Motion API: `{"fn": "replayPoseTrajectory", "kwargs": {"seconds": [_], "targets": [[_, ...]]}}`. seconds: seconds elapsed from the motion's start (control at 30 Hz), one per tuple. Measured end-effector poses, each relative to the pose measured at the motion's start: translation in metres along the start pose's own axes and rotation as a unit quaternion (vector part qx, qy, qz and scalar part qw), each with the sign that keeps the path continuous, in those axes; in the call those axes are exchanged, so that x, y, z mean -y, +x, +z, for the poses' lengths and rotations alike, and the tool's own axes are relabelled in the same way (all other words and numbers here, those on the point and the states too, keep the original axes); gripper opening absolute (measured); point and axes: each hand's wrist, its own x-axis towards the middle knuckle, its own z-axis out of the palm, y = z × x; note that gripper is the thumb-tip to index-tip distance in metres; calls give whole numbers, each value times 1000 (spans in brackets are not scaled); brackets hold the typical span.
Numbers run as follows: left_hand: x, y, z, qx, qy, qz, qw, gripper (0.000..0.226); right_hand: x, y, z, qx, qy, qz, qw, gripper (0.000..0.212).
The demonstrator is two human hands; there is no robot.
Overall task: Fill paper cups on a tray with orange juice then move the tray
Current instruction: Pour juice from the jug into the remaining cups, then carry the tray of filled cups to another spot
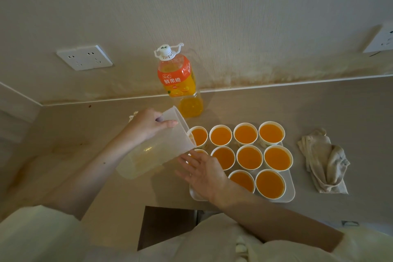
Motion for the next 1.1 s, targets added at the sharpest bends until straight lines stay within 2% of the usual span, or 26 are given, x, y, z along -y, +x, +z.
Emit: {"fn": "replayPoseTrajectory", "kwargs": {"seconds": [0.2, 0.4, 0.6, 0.7, 0.8, 0.87, 1.0, 1.1], "targets": [[4, -5, -1, -16, -11, -22, 1000, 55, 0, -1, 0, 2, -7, -16, 1000, 22], [21, -19, -2, -52, -126, -72, 988, 41, 6, 0, 2, -26, -28, -36, 999, 22], [35, -25, -8, -80, -242, -79, 964, 50, 25, 3, 12, -27, -106, -74, 991, 19], [27, -22, -16, -110, -296, -73, 946, 49, 44, 7, 22, -38, -195, -124, 972, 18], [9, -15, -21, -105, -365, -55, 923, 52, 67, 5, 35, -51, -294, -185, 936, 27], [-4, -8, -26, -121, -391, -38, 911, 54, 84, -1, 44, -47, -331, -227, 915, 25], [-31, 12, -28, -167, -456, -10, 874, 64, 118, -16, 55, -67, -352, -303, 883, 17], [-59, 28, -23, -175, -474, 12, 863, 62, 141, -21, 56, -80, -334, -340, 875, 17]]}}
